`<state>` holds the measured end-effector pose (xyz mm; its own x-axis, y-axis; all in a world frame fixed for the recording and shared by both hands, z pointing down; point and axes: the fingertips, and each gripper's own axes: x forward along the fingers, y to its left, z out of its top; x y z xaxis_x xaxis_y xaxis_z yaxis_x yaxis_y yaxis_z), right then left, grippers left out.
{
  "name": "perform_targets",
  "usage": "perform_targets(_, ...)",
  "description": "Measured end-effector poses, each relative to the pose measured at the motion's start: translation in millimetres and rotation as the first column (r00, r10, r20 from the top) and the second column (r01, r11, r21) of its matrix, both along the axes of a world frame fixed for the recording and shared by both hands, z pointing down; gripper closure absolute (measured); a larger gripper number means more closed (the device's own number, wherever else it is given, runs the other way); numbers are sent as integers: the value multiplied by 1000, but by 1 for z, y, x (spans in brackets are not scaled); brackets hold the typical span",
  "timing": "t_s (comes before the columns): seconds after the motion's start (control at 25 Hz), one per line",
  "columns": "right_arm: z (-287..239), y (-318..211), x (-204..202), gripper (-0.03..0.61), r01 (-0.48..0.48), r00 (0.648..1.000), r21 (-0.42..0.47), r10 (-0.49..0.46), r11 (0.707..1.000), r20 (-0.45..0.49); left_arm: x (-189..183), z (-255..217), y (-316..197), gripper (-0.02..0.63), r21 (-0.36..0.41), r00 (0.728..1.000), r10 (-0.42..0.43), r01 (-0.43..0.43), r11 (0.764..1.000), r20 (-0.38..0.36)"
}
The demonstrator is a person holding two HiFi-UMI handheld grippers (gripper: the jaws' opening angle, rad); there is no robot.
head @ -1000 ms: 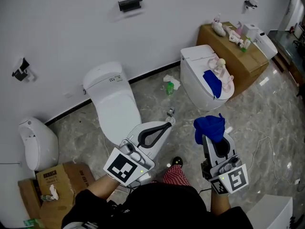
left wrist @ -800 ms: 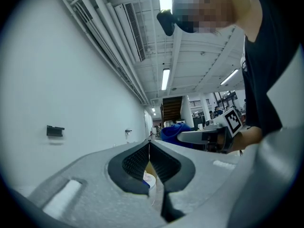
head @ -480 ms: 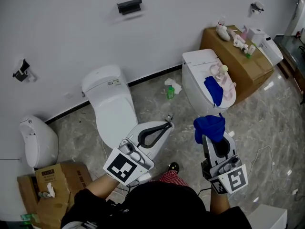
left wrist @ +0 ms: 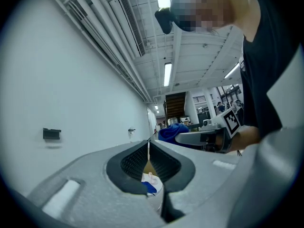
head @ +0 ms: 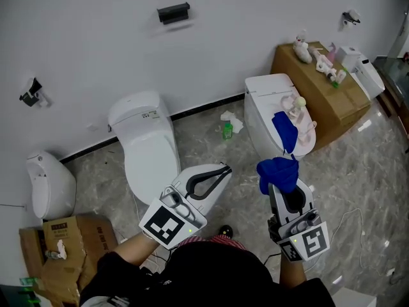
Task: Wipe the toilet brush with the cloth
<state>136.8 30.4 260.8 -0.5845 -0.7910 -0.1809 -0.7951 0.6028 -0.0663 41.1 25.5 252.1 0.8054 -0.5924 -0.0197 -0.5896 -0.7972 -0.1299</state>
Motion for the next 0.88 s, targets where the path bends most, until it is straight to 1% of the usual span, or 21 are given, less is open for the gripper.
perform_targets(0.08, 0, -4, 3, 502, 11, 1000, 7, -11, 1000, -5, 4, -1, -2, 611, 3, 1000, -4, 4, 1000, 9)
perform_targets(0.2, -8, -11, -1, 502, 42, 998, 21, -43, 999, 41, 5, 3, -7, 611, -10, 1000, -11, 11, 1000, 16)
perform_targets(0.4, -2, -21, -9, 501, 59, 997, 6, -59, 998, 55, 0, 10, -18, 611, -31, 1000, -19, 19, 999, 17)
perform_targets(0.56, 2, -35, -13, 502, 44, 998, -5, -44, 999, 52, -7, 14, -36, 611, -52, 1000, -13, 14, 999, 12)
perform_targets(0.68, 13, -48, -13, 502, 10, 1000, -15, -10, 1000, 11, -10, 16, -49, 611, -54, 1000, 9, -8, 999, 11)
perform_targets(0.8, 8, -59, -22, 502, 12, 999, -16, -11, 1000, 39, -13, 19, -61, 611, -60, 999, 29, -27, 998, 23)
perform_targets(0.88, 12, -66, -25, 502, 6, 999, -23, -5, 1000, 31, -15, 21, -70, 611, -65, 999, 33, -31, 997, 29)
